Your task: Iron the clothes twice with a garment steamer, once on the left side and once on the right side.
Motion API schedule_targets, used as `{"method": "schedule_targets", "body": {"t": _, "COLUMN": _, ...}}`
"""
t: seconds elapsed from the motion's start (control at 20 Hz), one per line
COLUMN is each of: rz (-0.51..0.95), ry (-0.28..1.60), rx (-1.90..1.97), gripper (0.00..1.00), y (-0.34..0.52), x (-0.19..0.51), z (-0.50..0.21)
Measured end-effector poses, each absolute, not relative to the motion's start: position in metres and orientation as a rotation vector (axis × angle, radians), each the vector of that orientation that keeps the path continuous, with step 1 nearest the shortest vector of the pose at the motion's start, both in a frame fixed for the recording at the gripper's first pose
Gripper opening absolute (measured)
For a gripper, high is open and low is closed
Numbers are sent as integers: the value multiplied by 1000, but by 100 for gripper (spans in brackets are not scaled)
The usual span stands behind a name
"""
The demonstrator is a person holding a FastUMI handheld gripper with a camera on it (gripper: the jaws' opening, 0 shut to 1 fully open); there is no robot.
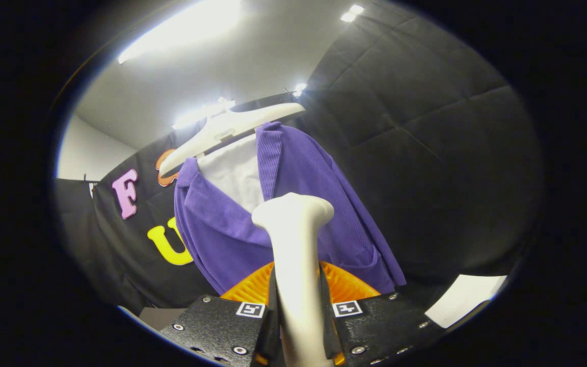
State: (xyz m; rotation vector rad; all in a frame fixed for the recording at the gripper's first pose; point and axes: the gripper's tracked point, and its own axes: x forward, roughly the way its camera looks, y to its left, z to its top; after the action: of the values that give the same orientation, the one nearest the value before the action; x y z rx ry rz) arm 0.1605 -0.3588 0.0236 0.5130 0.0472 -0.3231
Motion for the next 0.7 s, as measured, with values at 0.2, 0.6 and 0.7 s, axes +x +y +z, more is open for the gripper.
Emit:
{"method": "schedule_targets", "body": {"t": 0.2, "rz": -305, "ry": -20, "rx": 518, "gripper": 33, "y": -373, "x": 177, "z": 52}}
{"method": "schedule_targets", "body": {"t": 0.6, "rz": -319, "ry": -35, "rx": 498, "gripper": 33, "y": -384, "x": 198, "z": 51}}
{"method": "schedule_targets", "body": {"t": 0.7, "rz": -324, "ry": -28, "rx": 505, "gripper": 33, "y": -386, "x": 202, "z": 45}}
